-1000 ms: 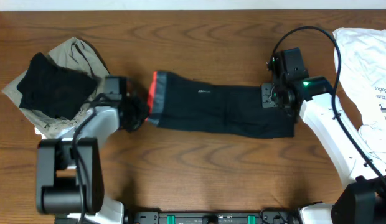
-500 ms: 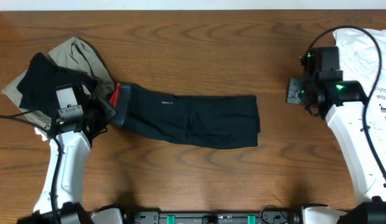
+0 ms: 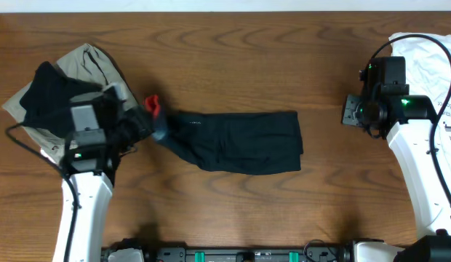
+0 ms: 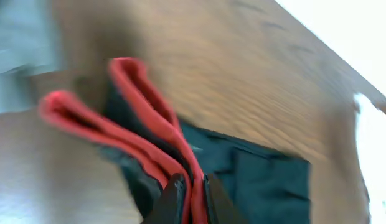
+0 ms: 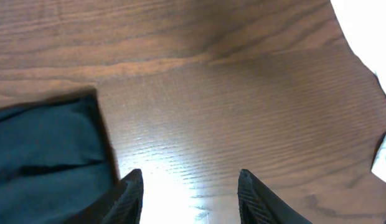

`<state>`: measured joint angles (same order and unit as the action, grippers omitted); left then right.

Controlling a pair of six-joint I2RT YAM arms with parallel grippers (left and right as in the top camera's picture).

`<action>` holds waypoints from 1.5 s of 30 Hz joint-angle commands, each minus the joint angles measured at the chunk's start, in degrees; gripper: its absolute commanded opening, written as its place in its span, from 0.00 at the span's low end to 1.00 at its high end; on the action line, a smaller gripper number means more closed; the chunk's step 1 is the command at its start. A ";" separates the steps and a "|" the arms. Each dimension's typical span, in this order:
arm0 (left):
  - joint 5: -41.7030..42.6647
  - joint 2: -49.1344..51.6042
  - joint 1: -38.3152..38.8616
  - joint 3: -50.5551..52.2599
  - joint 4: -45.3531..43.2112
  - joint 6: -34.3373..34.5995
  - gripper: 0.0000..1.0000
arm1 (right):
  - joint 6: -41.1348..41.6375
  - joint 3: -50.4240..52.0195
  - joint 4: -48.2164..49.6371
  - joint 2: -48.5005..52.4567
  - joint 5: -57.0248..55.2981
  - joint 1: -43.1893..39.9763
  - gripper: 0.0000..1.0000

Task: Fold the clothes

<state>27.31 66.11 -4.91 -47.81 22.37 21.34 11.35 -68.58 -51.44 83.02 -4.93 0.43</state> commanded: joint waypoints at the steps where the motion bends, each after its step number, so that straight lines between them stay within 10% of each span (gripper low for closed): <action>1: 2.69 -1.40 5.38 -2.43 -1.25 -2.49 0.06 | 0.61 -0.85 -0.72 -0.52 0.44 -0.42 0.48; 24: -8.70 2.40 37.92 -3.52 -15.52 -2.82 0.06 | 9.01 -0.83 -4.46 -0.52 -0.17 -3.41 0.49; 45: -20.57 14.19 48.04 -6.71 -24.30 10.54 0.06 | 7.85 -0.70 -6.34 -0.52 0.90 -3.80 0.49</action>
<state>7.53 79.40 42.17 -52.36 -0.91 30.30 19.07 -68.58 -57.65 83.02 -4.36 -2.83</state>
